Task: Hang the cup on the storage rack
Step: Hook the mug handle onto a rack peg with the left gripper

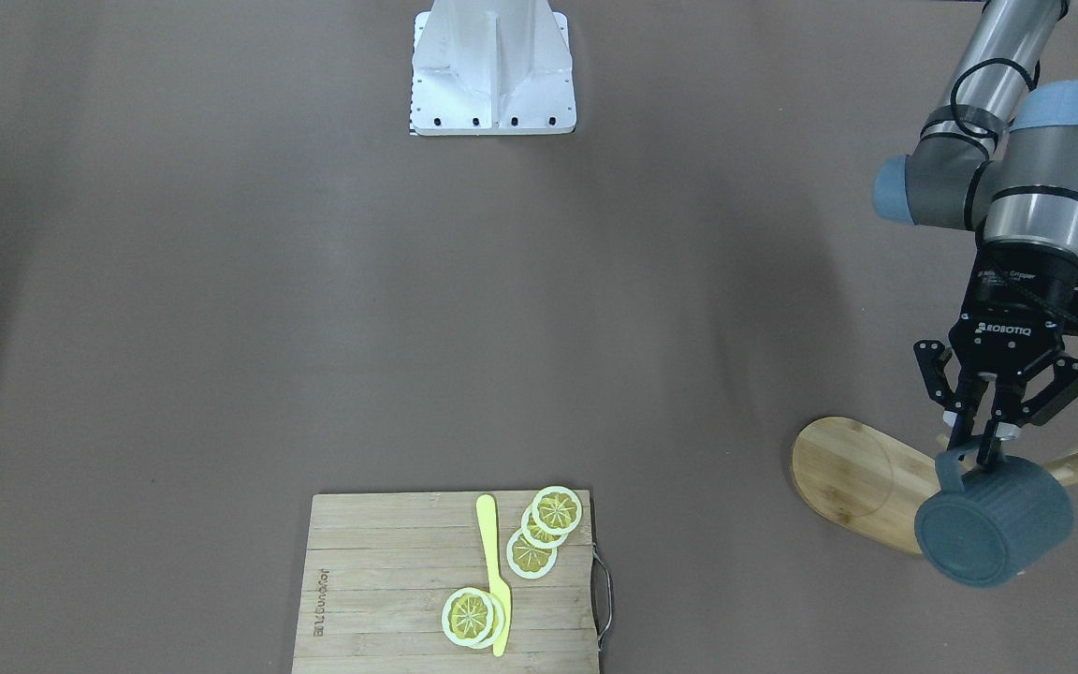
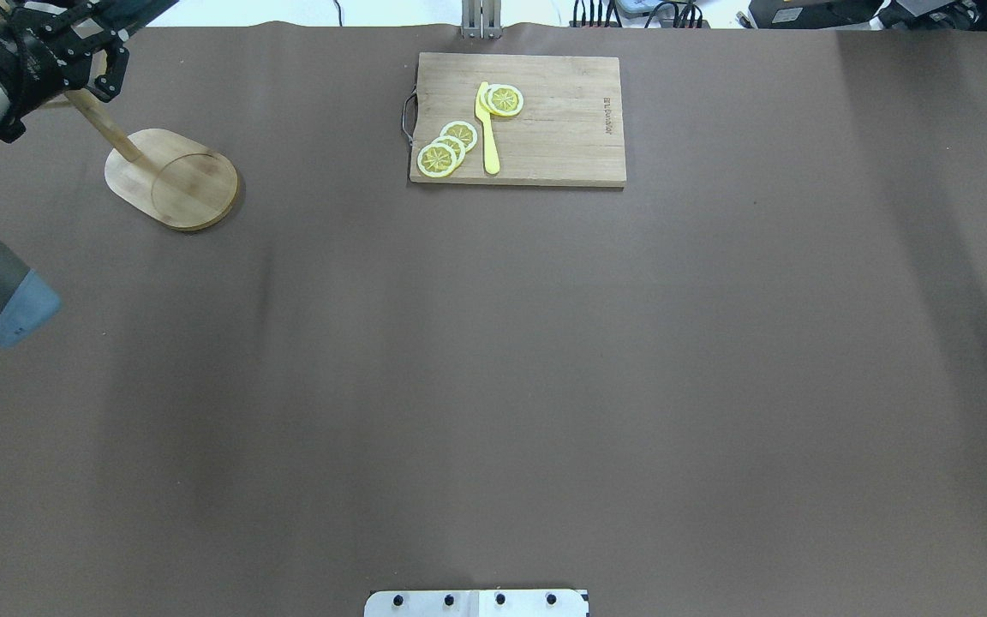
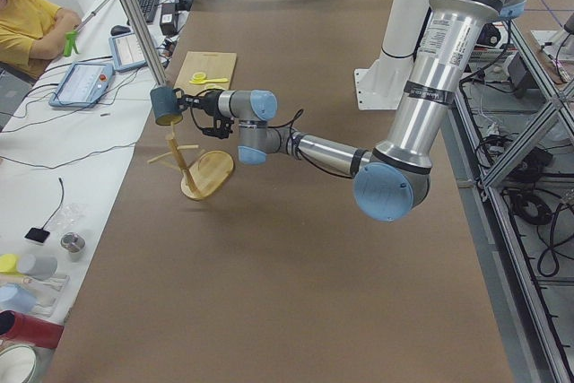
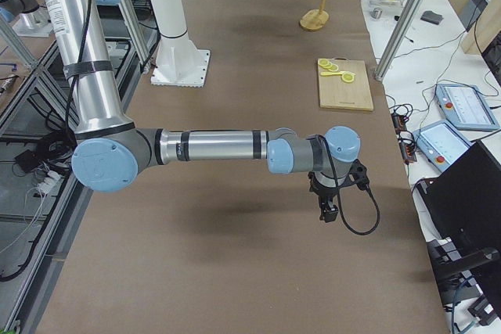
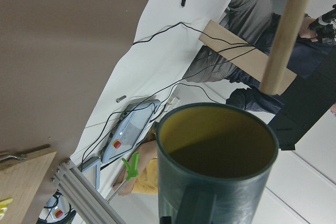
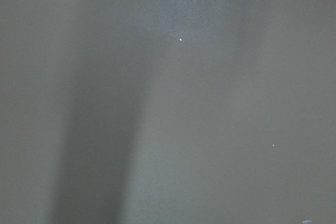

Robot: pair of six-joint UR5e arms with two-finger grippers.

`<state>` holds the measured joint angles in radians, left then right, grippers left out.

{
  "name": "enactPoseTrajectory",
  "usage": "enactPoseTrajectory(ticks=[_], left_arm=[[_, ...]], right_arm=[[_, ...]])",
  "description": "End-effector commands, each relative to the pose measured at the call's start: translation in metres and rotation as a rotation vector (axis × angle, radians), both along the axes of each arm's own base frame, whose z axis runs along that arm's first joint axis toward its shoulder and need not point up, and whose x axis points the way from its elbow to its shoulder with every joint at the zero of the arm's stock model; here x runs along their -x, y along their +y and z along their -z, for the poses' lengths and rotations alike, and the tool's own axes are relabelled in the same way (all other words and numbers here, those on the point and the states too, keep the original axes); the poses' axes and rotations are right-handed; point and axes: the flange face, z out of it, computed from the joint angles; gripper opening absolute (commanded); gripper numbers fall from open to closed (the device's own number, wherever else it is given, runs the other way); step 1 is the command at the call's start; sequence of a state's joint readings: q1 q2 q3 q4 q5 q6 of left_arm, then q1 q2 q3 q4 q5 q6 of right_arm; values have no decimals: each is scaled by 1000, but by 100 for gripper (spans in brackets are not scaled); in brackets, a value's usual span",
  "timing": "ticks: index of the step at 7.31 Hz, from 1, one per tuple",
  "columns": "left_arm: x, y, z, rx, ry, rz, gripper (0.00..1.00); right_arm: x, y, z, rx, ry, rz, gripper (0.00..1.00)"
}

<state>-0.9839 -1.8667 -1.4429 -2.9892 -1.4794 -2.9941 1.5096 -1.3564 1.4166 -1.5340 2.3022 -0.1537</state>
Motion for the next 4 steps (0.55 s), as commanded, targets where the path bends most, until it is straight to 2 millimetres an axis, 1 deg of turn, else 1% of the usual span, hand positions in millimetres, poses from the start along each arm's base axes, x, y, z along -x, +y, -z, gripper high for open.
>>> enactPoseTrajectory(ticks=[1, 2, 3, 4], left_arm=[[4, 8, -20, 51, 30, -37, 0], [8, 13, -27, 60, 46, -43, 0], [8, 14, -29, 62, 44, -44, 0], [11, 19, -37, 62, 44, -44, 0]], right_arm=[[0, -1, 5, -10, -1, 0, 100], [0, -1, 6, -12, -1, 0, 100], [0, -1, 7, -13, -1, 0, 100], [0, 0, 9, -18, 0, 0, 100]])
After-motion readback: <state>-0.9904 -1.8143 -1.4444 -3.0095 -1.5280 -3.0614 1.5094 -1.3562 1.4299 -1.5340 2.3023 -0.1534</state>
